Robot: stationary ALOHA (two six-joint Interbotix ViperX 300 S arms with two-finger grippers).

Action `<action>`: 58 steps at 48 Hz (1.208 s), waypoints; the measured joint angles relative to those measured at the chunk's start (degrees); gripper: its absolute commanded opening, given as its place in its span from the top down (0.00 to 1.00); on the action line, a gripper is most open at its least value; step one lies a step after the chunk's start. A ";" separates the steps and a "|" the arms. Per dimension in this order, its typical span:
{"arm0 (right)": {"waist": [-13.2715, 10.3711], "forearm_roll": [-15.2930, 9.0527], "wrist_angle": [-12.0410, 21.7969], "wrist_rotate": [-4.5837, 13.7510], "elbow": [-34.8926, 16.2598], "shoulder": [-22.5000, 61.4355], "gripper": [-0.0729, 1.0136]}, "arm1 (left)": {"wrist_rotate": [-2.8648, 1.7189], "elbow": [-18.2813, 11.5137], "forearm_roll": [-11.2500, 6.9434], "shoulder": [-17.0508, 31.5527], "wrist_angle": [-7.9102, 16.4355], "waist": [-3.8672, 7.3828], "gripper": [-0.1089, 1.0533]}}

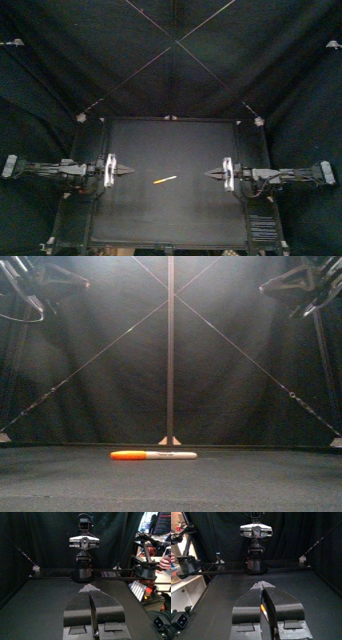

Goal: Uncap the pen

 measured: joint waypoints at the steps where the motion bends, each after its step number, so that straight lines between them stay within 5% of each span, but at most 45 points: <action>1: 0.00 0.00 0.00 0.00 0.00 0.00 0.93 | 0.00 -0.09 0.00 0.00 0.00 0.09 0.98; 8: -0.97 0.35 0.00 0.44 1.05 3.34 0.91 | 0.18 1.76 -2.11 1.41 -1.23 0.09 0.93; 21: -4.22 0.79 -2.46 0.70 -2.64 22.59 0.87 | 0.09 2.11 -3.34 6.15 -2.37 0.09 0.91; 28: -5.71 0.70 -2.64 0.70 -7.56 33.93 0.67 | 0.09 2.11 -3.43 10.02 -2.55 0.09 0.91; 43: -6.06 -0.53 -0.97 -0.09 -17.40 51.77 0.09 | 0.09 1.76 -4.04 14.41 -2.55 0.09 0.91; 58: -6.42 -5.10 8.00 0.62 -27.33 64.25 0.07 | 0.09 1.76 -4.66 14.59 -2.55 0.09 0.91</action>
